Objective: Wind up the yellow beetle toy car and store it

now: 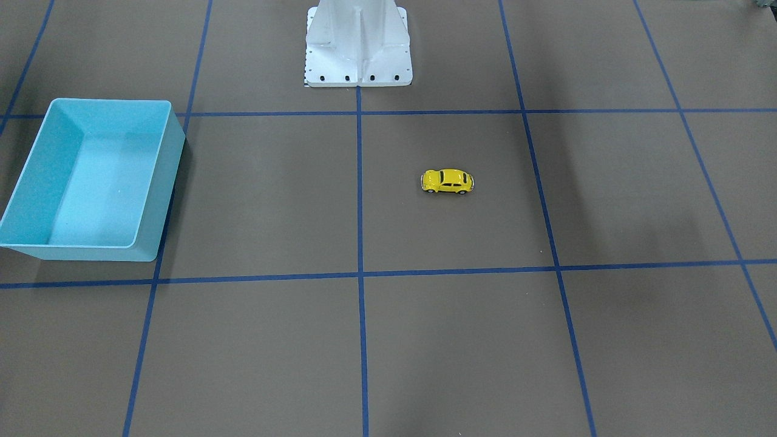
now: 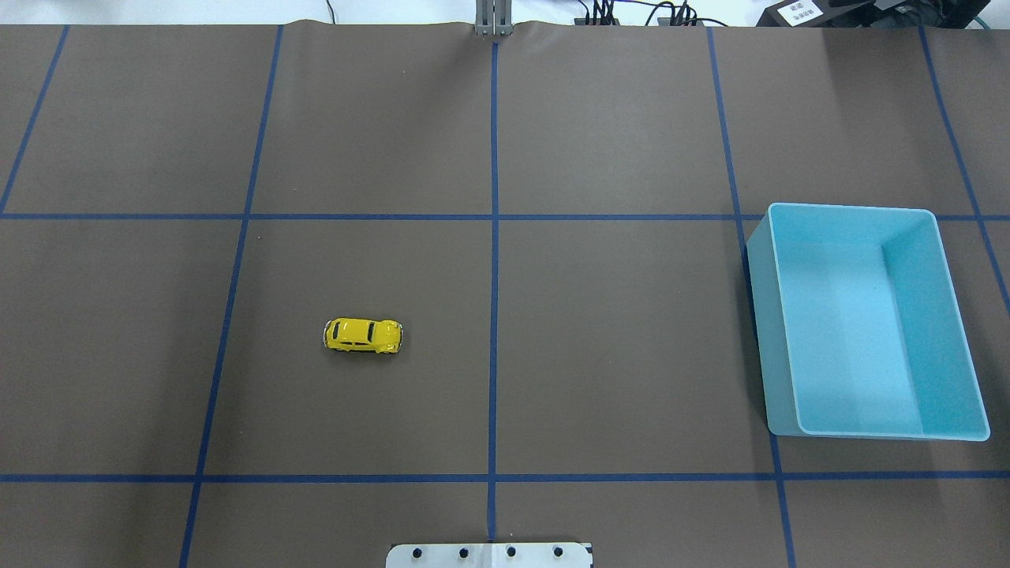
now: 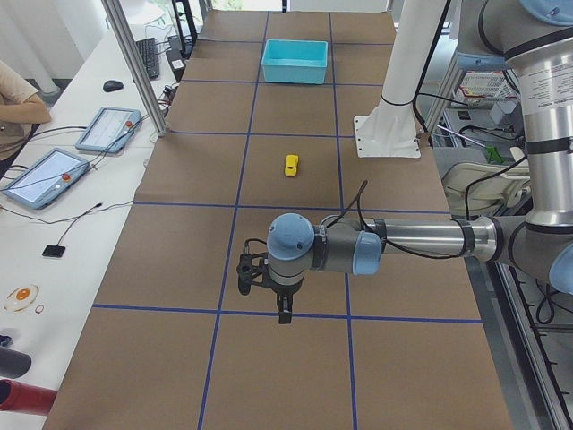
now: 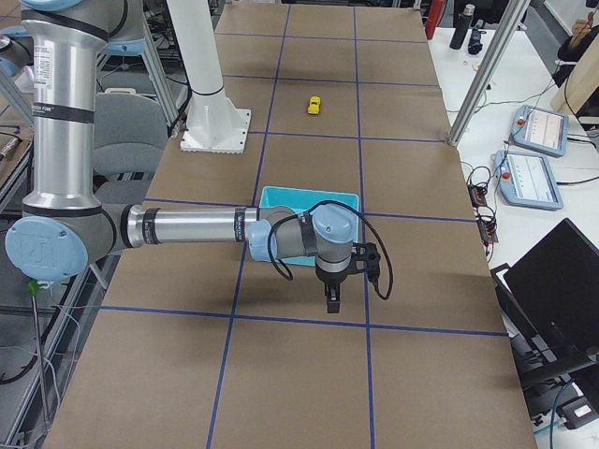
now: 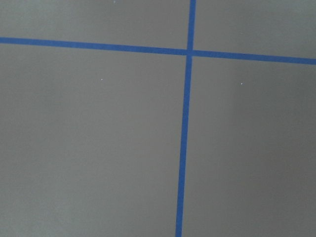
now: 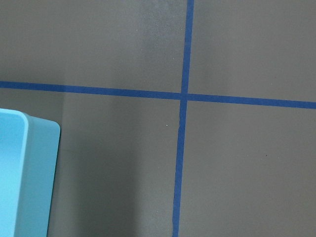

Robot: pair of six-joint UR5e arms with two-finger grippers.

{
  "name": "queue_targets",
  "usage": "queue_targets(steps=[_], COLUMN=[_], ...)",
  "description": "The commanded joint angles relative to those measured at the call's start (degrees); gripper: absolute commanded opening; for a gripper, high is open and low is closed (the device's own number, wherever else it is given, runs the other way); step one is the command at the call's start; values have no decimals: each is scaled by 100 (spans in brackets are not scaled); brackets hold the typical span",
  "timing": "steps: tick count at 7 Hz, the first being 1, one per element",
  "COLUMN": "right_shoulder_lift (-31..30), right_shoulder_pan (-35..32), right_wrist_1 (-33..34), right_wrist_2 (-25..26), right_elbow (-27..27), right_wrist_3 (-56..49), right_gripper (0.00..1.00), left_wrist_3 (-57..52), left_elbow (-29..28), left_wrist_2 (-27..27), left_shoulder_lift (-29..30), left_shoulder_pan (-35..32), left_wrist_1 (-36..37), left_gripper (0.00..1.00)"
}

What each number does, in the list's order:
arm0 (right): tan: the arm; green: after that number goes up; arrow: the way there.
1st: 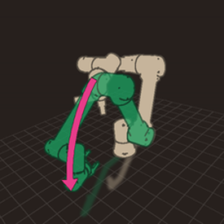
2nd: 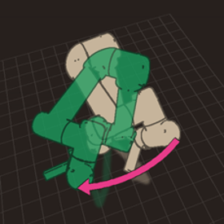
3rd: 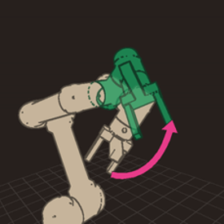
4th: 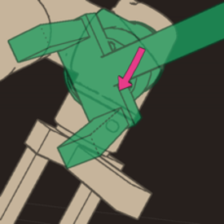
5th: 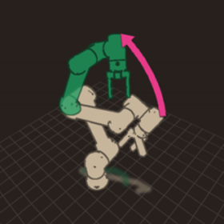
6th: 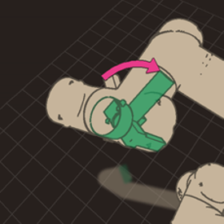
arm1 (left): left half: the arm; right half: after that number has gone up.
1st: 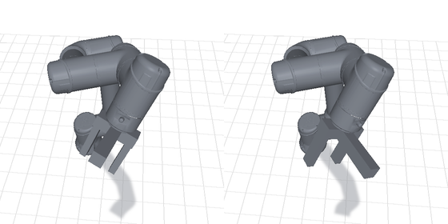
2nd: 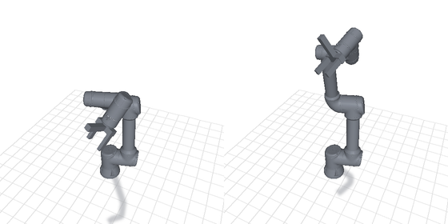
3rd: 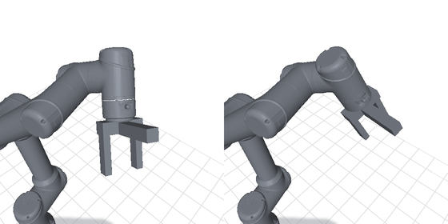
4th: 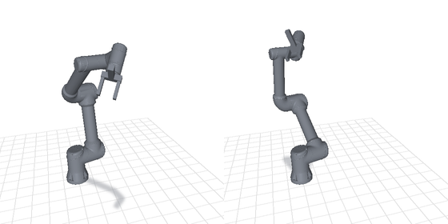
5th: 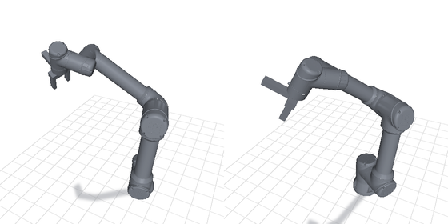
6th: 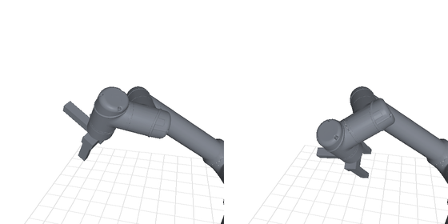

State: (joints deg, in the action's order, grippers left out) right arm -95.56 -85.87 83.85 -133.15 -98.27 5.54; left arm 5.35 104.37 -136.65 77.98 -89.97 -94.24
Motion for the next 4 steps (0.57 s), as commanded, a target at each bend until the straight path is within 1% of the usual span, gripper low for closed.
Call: queue_targets(steps=[1, 2, 3, 4], right_shoulder_lift=[2, 2, 2, -6], right_shoulder_pan=[0, 0, 0, 0], right_wrist_1=[0, 0, 0, 0], right_wrist_2=[0, 0, 0, -9], right_elbow=[0, -8, -8, -8], right_wrist_3=[0, 0, 0, 0], right_gripper=[100, 100, 100, 100], left_wrist_3=[27, 71, 71, 45], left_elbow=[66, 48, 48, 22], left_wrist_2=[7, 25, 486, 952], left_shoulder_lift=[531, 873, 1338, 1691], left_shoulder_pan=[582, 1073, 1617, 2345], left_wrist_1=[46, 46, 46, 46], left_gripper=[100, 100, 100, 100])
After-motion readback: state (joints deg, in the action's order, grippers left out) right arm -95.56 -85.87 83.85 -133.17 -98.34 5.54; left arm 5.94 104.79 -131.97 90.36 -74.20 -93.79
